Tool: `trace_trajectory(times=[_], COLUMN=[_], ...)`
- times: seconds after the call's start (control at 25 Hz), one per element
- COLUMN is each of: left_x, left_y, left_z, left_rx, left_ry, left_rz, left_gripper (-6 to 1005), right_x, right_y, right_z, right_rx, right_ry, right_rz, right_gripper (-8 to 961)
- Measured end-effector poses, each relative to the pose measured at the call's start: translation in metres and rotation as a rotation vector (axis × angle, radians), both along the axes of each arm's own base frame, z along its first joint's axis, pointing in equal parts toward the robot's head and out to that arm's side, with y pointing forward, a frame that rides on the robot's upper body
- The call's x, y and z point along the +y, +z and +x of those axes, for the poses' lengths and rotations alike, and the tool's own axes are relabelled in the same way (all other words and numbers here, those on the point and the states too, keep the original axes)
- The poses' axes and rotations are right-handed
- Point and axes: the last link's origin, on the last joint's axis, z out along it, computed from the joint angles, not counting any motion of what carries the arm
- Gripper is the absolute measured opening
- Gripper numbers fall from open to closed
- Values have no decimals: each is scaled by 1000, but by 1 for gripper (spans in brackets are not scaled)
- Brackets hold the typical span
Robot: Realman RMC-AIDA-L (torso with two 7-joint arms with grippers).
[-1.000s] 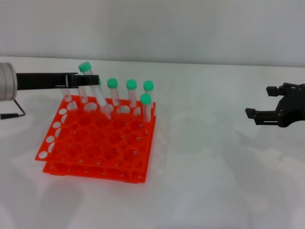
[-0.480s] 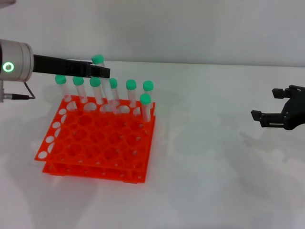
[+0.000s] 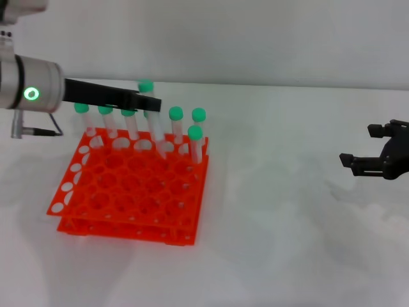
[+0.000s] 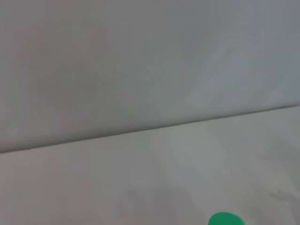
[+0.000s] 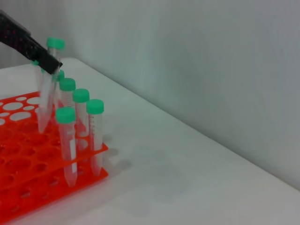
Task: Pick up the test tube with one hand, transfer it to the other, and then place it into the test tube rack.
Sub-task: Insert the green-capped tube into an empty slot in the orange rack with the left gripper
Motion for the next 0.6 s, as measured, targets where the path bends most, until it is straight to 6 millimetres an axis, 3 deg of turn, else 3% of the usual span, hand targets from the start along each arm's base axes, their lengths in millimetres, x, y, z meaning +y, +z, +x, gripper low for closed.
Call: trace_trajectory(times=[0.6], left_x=[3], left_y=[-20], left_z=[5], left_rx=[11], left_ry=[-82], left_rz=[-25], left_gripper=[207], right_x=[0], right_y=[4], right_z=[5], right_rx=[-2], right_ry=[-19], right_rz=[13], right_gripper=[849])
